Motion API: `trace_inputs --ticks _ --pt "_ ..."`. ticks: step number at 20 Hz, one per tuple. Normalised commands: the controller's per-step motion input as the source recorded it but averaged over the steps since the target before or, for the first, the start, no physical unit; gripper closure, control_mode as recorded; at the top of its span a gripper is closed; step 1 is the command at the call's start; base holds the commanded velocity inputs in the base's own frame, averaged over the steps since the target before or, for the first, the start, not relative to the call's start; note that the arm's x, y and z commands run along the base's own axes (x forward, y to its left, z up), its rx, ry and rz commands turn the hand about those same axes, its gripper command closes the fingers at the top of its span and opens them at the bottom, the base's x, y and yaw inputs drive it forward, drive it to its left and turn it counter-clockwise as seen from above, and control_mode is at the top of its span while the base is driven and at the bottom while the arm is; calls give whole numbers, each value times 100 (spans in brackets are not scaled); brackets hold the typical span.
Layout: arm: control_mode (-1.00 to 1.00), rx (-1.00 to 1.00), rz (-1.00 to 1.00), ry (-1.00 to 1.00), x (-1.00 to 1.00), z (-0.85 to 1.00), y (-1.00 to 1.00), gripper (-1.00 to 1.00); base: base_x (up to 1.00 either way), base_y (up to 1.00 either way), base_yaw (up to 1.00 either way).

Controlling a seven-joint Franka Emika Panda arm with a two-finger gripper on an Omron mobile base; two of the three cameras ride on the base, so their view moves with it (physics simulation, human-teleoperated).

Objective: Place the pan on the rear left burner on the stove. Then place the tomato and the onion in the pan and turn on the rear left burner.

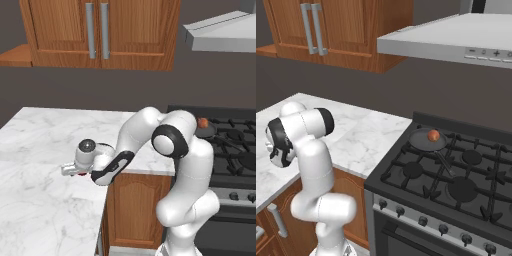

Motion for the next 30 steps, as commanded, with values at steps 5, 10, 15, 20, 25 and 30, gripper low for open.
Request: trace_inputs --ticks 5,10,15,20,25,30 --pt "-100 -1 -5 0 0 -7 9 100 0 0 0" --pt "-100 -1 -7 0 0 -9 0 100 0 0 0" --pt "-100 0 -9 -3 0 -3 -3 100 0 0 0" --pt "-100 0 -14 -6 -14 17 -17 100 0 0 0" --pt "-100 3 -21 -6 -23 50 -30 100 0 0 0" --pt "-100 7 -22 -6 -14 69 -34 100 0 0 0"
